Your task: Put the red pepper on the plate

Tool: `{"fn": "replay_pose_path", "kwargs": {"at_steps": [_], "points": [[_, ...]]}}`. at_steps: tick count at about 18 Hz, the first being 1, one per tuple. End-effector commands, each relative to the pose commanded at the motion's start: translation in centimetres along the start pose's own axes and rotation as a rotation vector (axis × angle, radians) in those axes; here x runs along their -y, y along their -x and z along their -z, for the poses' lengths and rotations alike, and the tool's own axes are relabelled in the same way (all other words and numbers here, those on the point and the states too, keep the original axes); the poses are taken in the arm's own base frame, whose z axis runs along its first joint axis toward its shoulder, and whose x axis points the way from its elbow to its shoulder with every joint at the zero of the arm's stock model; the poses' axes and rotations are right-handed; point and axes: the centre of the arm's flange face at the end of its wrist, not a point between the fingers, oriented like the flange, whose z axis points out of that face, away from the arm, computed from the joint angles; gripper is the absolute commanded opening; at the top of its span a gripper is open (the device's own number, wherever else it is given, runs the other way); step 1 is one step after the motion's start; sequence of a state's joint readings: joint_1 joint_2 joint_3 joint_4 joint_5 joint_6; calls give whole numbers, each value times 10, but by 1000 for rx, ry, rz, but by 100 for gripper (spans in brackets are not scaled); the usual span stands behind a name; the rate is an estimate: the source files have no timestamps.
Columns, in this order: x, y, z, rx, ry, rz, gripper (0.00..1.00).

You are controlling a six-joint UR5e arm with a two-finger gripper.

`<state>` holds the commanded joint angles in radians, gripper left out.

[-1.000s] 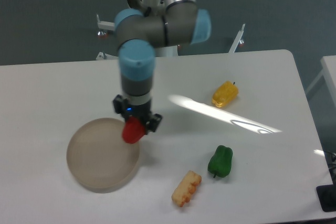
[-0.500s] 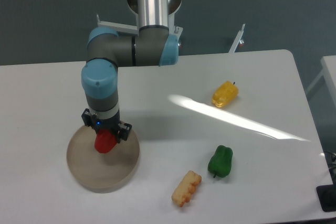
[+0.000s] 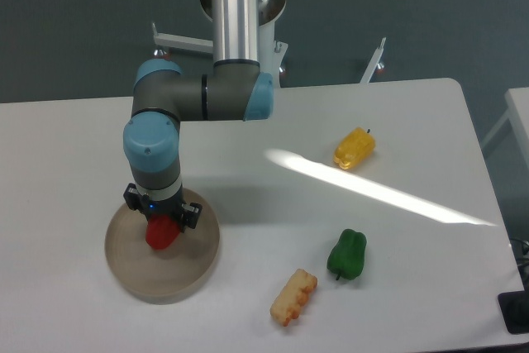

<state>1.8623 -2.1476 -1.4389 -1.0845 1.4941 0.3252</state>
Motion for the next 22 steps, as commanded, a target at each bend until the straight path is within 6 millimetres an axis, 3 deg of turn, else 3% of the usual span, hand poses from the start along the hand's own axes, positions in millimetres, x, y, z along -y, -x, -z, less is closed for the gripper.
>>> {"fn": "replay_pose_path", "kwargs": {"at_steps": [6,8,10,14,18,22], "points": [[0,0,-3,2,4,-3,66],[0,1,-2,4,3,-8,74],[0,1,0,6,1,-11,88],[-1,1,10,13,-10,-15,96],[-4,5,34,23,-40,-13,99],[-11,38,72,51,-85,-45,100]]}}
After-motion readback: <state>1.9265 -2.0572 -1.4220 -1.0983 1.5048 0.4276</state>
